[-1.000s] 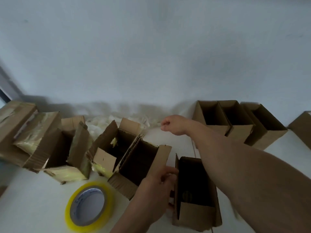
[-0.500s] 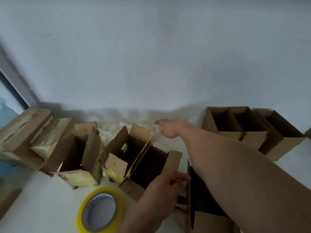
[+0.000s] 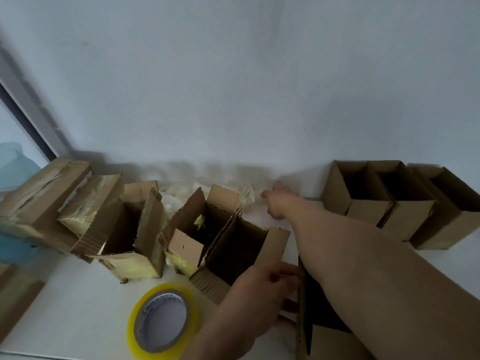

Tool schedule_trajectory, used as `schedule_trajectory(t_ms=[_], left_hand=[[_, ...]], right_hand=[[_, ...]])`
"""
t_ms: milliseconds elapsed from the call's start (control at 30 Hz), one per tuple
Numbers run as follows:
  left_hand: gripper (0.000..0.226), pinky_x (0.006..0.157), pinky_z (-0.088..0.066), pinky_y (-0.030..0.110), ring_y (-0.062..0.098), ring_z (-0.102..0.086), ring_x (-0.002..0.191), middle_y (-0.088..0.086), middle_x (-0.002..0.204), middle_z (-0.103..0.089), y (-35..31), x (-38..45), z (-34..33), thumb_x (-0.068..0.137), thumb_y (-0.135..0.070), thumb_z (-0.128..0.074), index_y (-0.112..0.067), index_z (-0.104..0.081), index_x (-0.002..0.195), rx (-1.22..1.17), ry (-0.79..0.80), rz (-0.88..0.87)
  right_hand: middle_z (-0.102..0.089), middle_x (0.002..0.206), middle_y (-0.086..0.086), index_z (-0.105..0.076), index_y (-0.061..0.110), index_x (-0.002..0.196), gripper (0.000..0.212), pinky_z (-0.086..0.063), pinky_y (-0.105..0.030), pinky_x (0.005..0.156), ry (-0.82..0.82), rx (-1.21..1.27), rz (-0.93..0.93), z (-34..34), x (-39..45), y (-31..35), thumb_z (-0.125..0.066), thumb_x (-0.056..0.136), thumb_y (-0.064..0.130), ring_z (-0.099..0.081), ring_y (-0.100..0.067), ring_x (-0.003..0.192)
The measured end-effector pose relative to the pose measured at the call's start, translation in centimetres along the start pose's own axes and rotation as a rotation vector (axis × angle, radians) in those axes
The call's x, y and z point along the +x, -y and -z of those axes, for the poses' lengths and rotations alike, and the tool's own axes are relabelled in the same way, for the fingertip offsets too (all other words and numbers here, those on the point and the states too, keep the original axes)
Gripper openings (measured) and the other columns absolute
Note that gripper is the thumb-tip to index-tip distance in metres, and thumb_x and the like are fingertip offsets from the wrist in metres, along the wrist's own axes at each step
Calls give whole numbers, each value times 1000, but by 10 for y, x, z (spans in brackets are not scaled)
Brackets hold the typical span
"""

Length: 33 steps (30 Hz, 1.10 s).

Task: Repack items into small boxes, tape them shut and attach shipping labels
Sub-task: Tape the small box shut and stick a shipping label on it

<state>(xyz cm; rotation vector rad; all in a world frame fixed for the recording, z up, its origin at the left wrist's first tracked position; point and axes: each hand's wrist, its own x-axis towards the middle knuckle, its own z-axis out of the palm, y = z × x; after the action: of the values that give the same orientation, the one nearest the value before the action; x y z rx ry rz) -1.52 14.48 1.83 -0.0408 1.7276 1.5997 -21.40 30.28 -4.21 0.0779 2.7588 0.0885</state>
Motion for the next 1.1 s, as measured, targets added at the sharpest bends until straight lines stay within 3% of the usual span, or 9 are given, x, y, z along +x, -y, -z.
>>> schedule_trajectory(t_ms=[67, 200, 300, 367, 467, 600, 767, 867, 1100], left_hand=[[18, 70, -61, 36, 24, -72, 91, 5, 113, -67, -1, -1, 0, 98, -19, -56, -24, -71, 107, 1, 3, 2], [19, 72, -61, 38, 23, -72, 89, 5, 115, -65, 0, -3, 1, 99, -19, -55, -25, -72, 107, 10, 7, -6], [20, 72, -61, 37, 21, -71, 88, 2, 113, -65, 1, -1, 0, 99, -20, -56, -26, -72, 109, 15, 2, -26], [19, 71, -61, 35, 18, -70, 86, 1, 111, -64, -1, -1, -1, 99, -20, -55, -26, -71, 108, 19, -5, -24], [19, 68, -60, 32, 13, -69, 78, 0, 109, -63, -2, -1, -1, 100, -19, -54, -26, -71, 107, 18, -4, -29], [21, 71, -61, 31, 14, -70, 83, -4, 112, -62, -2, -3, 0, 101, -20, -53, -28, -70, 110, 42, 5, -39], [16, 71, -61, 31, 17, -70, 88, -3, 109, -65, -6, -7, -2, 98, -23, -57, -26, -69, 109, 63, -11, -92], [13, 67, -58, 27, 19, -70, 89, 0, 106, -68, -4, -10, -6, 96, -21, -60, -24, -69, 106, 77, -17, -140], [15, 62, -54, 20, 15, -68, 88, -2, 105, -65, 0, -15, -15, 96, -15, -58, -25, -65, 105, 138, -80, -195]], right_hand=[[-9, 160, -9, -37, 27, 148, 59, -33, -49, 110, -5, -54, 23, 1, 1, 1, -48, 93, 8, -23, -35, 141], [-40, 144, -6, -43, 20, 140, 48, -43, -48, 101, -28, -7, 47, 2, 1, 1, -54, 94, 16, -46, -30, 125], [-52, 133, -8, -40, 19, 138, 50, -48, -41, 91, -96, 92, 20, 10, -1, -2, -58, 91, 19, -54, -29, 113], [-51, 131, -8, -43, 23, 136, 49, -48, -40, 88, -108, 69, 10, 10, -2, -3, -59, 90, 20, -52, -29, 114], [-39, 137, -8, -49, 24, 133, 43, -43, -45, 97, -81, 14, 16, 2, -3, -4, -61, 92, 28, -40, -31, 124], [-56, 127, -9, -50, 16, 128, 43, -50, -40, 90, -27, 41, 73, 3, -11, -6, -64, 91, 33, -56, -28, 111], [-58, 116, -6, -52, 16, 118, 38, -48, -36, 82, -60, 167, 39, 15, -42, -28, -62, 92, 42, -55, -23, 100], [-58, 99, -2, -53, 17, 102, 32, -40, -31, 65, -156, 282, 8, 27, -75, -44, -59, 93, 46, -53, -18, 86], [-60, 84, 1, -58, 19, 92, 32, -48, -34, 70, -428, 561, -70, 38, -178, -51, -57, 91, 50, -55, -15, 76]])
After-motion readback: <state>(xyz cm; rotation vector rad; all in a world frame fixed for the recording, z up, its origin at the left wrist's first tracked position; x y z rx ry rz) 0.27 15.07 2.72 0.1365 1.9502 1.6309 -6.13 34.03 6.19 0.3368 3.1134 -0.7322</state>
